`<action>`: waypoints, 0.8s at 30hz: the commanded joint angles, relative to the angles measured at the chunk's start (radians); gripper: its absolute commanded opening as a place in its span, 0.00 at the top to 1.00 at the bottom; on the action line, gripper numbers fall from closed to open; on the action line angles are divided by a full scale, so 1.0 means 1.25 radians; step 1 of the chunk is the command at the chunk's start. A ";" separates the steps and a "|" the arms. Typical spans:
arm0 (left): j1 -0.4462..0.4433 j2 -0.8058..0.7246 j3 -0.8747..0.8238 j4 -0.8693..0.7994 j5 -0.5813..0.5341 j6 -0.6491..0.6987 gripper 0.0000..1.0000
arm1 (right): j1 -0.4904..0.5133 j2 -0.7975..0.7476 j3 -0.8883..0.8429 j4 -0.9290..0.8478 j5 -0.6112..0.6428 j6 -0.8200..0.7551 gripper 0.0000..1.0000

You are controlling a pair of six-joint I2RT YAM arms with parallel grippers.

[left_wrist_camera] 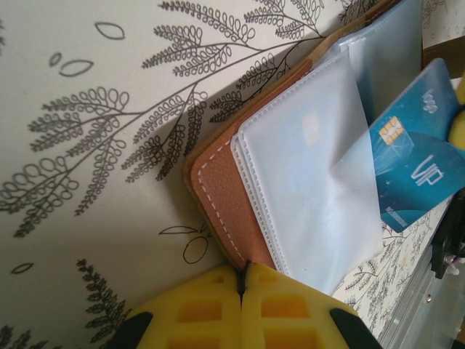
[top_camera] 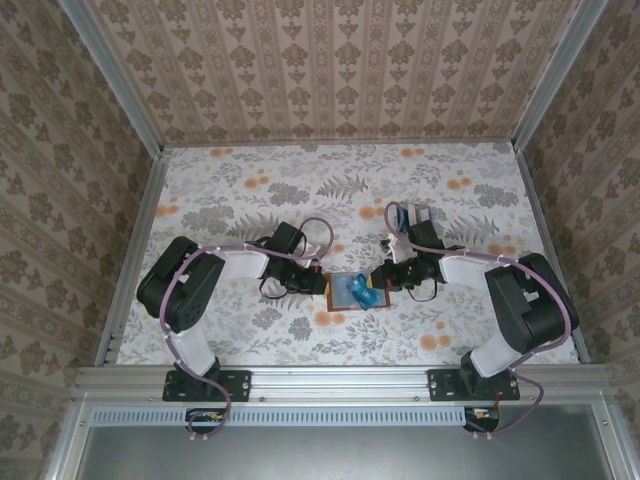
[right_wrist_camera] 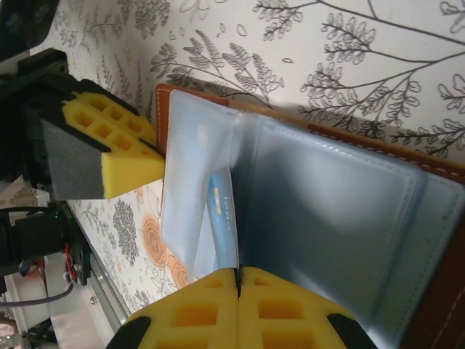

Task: Put the credit cards into the card holder
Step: Insert the credit card into the card slot.

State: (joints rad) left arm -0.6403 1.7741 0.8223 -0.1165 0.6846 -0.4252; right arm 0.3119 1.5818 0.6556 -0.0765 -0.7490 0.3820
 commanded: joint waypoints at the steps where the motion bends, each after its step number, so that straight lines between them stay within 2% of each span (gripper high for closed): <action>1: -0.026 0.042 -0.037 -0.030 -0.026 0.000 1.00 | -0.002 0.033 -0.049 0.113 0.004 0.116 1.00; 8: -0.026 0.033 -0.054 -0.019 -0.025 -0.010 1.00 | 0.001 0.017 -0.114 0.243 0.095 0.245 1.00; 14: -0.029 0.042 -0.064 0.020 -0.011 -0.042 1.00 | 0.018 -0.003 -0.138 0.307 0.161 0.308 1.00; 24: -0.033 0.053 -0.073 0.077 0.012 -0.092 1.00 | 0.119 0.001 -0.160 0.407 0.275 0.365 1.00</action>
State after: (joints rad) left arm -0.6411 1.7733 0.7658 0.0135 0.7223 -0.5217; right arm 0.4271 1.5700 0.4736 0.3931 -0.5056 0.8047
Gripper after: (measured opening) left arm 0.044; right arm 0.067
